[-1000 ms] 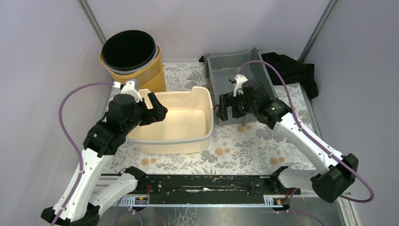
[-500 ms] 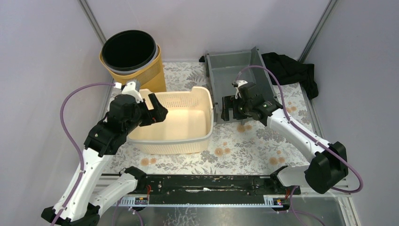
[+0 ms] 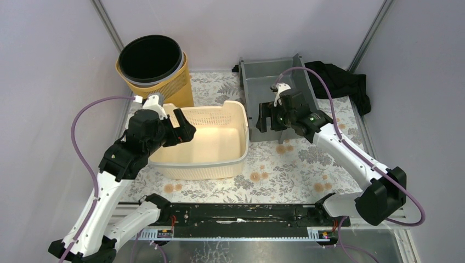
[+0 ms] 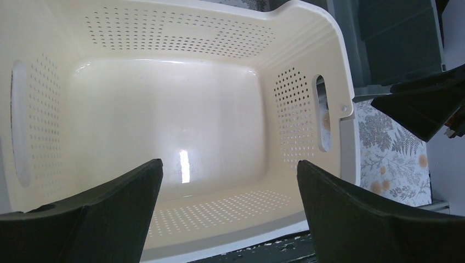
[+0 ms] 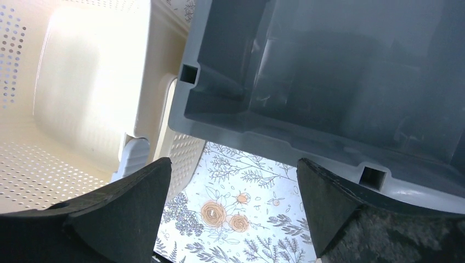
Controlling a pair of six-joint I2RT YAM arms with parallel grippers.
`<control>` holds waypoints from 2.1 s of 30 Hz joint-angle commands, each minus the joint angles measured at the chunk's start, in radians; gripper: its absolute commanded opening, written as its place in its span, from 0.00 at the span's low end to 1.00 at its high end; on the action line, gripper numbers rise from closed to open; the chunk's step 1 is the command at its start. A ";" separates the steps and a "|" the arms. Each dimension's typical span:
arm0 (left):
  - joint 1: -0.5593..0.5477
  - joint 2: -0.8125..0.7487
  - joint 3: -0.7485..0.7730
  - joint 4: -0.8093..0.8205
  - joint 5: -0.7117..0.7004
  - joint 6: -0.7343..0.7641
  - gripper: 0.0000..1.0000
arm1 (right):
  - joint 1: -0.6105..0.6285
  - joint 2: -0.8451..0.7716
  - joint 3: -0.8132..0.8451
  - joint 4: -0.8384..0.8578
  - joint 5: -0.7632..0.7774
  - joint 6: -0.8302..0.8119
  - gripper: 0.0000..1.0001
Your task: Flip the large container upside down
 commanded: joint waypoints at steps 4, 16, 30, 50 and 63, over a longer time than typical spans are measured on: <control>0.003 0.007 0.020 0.024 0.007 0.022 1.00 | 0.049 0.023 0.101 0.040 0.042 -0.039 0.91; 0.003 0.011 0.033 0.016 0.004 0.026 1.00 | 0.239 0.080 0.194 -0.015 0.235 -0.121 0.91; 0.002 0.013 0.049 0.006 0.010 0.036 1.00 | 0.034 0.319 0.552 -0.084 0.163 -0.078 0.82; 0.002 -0.033 0.047 -0.025 -0.002 0.027 1.00 | 0.011 0.834 0.925 -0.208 0.233 -0.103 0.72; 0.002 -0.028 0.035 -0.023 0.002 0.025 1.00 | -0.124 0.699 0.603 -0.122 0.244 -0.042 0.15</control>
